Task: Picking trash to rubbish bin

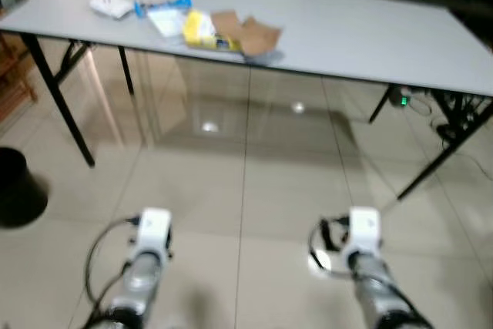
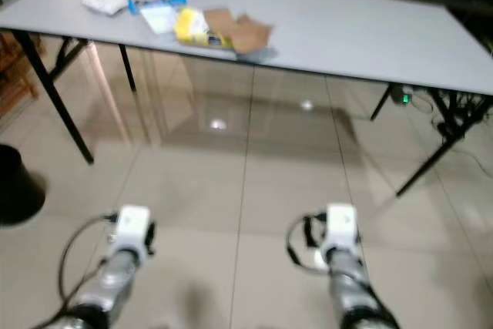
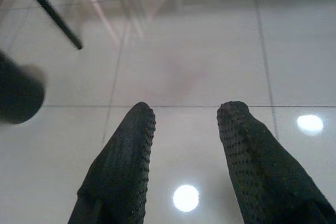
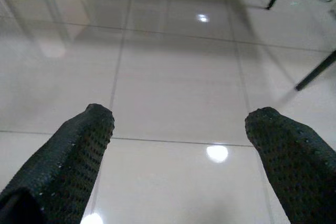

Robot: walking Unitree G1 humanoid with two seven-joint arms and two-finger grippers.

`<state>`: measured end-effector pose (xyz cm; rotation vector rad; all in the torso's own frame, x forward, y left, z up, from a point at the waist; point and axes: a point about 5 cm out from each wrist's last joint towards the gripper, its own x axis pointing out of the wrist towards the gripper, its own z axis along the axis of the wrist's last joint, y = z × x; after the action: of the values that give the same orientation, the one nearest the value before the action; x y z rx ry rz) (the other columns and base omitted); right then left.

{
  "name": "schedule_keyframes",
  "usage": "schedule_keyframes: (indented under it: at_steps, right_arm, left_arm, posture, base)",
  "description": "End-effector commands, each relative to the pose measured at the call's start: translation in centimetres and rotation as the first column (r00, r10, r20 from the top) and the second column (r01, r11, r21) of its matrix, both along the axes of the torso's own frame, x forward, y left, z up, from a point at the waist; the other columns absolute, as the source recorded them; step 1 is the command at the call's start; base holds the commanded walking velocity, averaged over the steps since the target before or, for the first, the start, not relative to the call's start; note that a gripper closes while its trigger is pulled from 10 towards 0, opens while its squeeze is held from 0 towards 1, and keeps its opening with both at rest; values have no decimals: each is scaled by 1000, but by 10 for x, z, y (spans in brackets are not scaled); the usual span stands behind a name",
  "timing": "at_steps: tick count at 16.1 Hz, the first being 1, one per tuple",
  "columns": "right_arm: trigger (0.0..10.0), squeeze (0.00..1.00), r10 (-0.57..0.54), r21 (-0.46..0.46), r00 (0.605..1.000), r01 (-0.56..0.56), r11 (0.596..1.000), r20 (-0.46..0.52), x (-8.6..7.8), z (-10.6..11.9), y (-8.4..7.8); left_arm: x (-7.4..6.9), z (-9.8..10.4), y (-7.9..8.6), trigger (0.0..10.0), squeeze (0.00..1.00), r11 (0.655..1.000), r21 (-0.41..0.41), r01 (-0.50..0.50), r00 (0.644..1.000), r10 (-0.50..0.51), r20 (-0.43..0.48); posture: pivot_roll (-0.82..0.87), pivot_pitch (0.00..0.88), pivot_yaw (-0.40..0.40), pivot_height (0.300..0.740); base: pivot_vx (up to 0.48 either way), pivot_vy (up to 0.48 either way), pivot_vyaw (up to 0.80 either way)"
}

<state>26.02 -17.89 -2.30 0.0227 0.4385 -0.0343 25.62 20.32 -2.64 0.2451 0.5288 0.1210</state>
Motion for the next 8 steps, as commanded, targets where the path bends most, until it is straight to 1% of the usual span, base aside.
schedule_keyframes:
  at_steps: [1,2,4,6,7,8]
  right_arm:
    - [10000,0,-23,-17,1000,23,1000,-7,-1,0,-10]
    - [10000,0,-24,-15,1000,24,1000,-6,0,1,-10]
    - [10000,0,-23,-10,1000,23,1000,-1,2,2,-10]
    - [10000,0,-19,-3,999,19,1000,37,8,9,-9]
    - [10000,0,-17,-2,997,18,1000,81,14,16,-8]
    - [10000,0,-18,-3,986,19,1000,164,27,32,-7]
  left_arm:
    - [1,0,-7,10000,0,1000,-15,1,1000,-1,6]
    - [2,1,-7,10000,0,1000,-14,-1,1000,1,7]
    - [8,5,-8,10000,0,1000,-17,1,999,-1,32]
    - [19,18,-12,10000,0,1000,-24,18,994,-15,110]
    - [27,28,-16,10000,0,999,-6,48,984,-46,170]
    - [40,45,-24,10000,0,995,39,96,962,-102,254]
  posture:
    - [-49,89,-92,740]
    - [-51,94,-92,740]
    - [-52,100,-93,740]
    - [-54,103,-94,740]
    - [-54,105,-95,740]
    - [-56,106,-94,740]
  base:
    - [0,-352,0]
    - [0,-330,0]
    - [0,0,0]
    - [0,0,0]
    - [0,0,0]
    - [0,0,0]
